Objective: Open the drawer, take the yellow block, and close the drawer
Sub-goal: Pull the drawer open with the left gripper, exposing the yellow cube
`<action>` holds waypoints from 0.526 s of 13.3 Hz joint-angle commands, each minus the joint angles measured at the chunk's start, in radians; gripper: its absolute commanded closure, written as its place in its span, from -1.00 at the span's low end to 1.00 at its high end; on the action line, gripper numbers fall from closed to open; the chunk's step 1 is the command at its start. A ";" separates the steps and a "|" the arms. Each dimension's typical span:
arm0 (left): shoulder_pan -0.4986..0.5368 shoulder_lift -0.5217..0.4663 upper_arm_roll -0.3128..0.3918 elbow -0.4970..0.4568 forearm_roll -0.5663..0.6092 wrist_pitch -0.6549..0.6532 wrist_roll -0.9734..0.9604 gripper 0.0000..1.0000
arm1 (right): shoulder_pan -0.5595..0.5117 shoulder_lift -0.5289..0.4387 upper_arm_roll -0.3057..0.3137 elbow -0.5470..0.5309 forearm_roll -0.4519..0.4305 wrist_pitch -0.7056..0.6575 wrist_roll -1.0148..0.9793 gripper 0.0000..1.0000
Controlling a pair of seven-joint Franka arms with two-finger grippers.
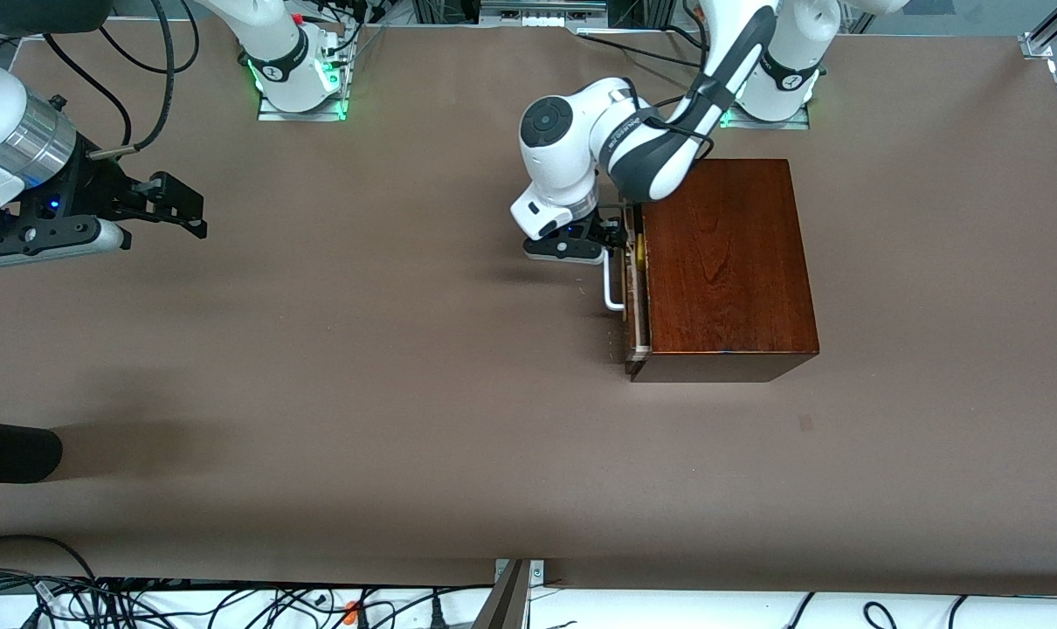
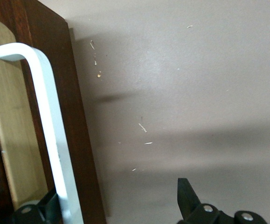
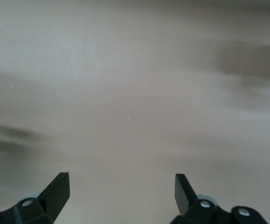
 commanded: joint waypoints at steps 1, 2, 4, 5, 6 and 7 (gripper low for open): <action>-0.031 0.081 -0.004 0.084 0.005 0.058 -0.040 -1.00 | 0.000 -0.006 0.002 0.009 -0.012 -0.010 0.001 -1.00; -0.031 0.085 -0.004 0.100 -0.008 0.058 -0.045 -1.00 | 0.000 -0.005 0.002 0.009 -0.012 -0.010 0.001 -1.00; -0.040 0.110 -0.002 0.152 -0.058 0.058 -0.053 -1.00 | 0.000 -0.006 0.002 0.009 -0.013 -0.010 0.001 -1.00; -0.046 0.120 -0.004 0.179 -0.067 0.057 -0.053 -1.00 | 0.000 -0.006 0.002 0.009 -0.013 -0.010 0.001 -1.00; -0.048 0.133 -0.004 0.192 -0.069 0.057 -0.054 -1.00 | 0.000 -0.006 0.002 0.009 -0.013 -0.010 0.004 -1.00; -0.055 0.139 -0.002 0.203 -0.069 0.057 -0.069 -1.00 | 0.000 -0.006 0.002 0.009 -0.013 -0.010 0.007 -1.00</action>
